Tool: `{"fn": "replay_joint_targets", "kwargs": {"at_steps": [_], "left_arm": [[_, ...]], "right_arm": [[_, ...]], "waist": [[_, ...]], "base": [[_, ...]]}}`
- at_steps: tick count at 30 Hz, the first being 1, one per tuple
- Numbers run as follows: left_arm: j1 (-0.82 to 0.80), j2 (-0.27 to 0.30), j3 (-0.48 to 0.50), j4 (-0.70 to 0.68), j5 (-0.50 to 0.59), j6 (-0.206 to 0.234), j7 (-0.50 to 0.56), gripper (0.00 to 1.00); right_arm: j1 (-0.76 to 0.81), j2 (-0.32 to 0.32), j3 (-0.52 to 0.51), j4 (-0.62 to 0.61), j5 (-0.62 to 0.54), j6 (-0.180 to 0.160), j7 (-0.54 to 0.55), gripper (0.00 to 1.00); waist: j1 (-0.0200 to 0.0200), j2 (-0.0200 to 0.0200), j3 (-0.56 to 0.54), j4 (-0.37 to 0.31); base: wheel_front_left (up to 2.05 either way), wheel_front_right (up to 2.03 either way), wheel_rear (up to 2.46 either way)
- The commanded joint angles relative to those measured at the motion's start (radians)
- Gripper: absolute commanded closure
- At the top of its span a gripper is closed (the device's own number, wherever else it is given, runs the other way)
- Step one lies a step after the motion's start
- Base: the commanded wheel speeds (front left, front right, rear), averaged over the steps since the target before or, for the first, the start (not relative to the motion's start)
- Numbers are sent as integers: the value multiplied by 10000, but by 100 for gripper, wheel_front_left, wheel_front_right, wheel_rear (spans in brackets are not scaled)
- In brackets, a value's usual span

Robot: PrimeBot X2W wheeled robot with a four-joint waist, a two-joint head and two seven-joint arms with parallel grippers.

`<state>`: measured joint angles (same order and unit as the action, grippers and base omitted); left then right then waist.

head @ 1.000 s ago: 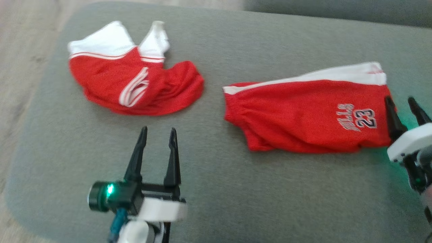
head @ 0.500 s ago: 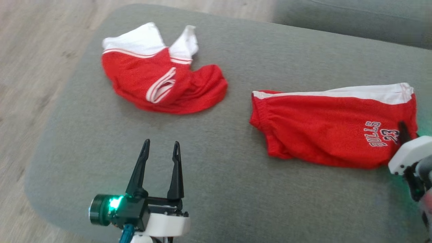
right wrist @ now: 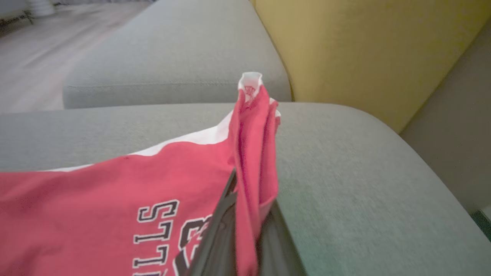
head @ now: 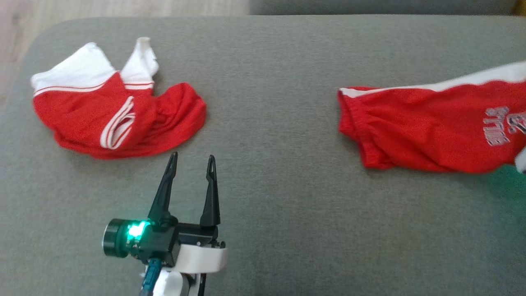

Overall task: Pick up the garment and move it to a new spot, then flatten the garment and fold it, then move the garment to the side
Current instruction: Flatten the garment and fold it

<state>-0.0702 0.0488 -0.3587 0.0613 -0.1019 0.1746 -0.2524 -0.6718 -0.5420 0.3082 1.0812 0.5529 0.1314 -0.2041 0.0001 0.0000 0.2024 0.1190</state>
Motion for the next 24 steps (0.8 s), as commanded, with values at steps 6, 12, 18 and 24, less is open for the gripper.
{"fn": "replay_joint_targets", "kwargs": {"at_steps": [6, 12, 18, 24], "left_arm": [[-227, 15, 247, 53, 182, -101, -93, 0], [-33, 15, 134, 206, 33, -121, -93, 0], [130, 15, 4, 302, -87, -129, -93, 0], [639, 18, 278, 164, 2, -66, -93, 0]], "right_arm": [[-189, 645, 624, -1859, 361, -7, -4, 100], [556, 1855, 1390, -3662, 689, -7, 509, 100], [1657, 3374, 1881, -4585, 805, -7, 792, 0], [2970, 2952, 587, -5930, 119, -7, -368, 0]], "waist": [[-1, 0, -210, -264], [-1, 0, -521, 114], [-1, 0, -793, 554], [-1, 0, -1420, 612]], "base": [[0, 0, 0], [0, 0, 0], [0, 0, 0], [0, 0, 0]]}}
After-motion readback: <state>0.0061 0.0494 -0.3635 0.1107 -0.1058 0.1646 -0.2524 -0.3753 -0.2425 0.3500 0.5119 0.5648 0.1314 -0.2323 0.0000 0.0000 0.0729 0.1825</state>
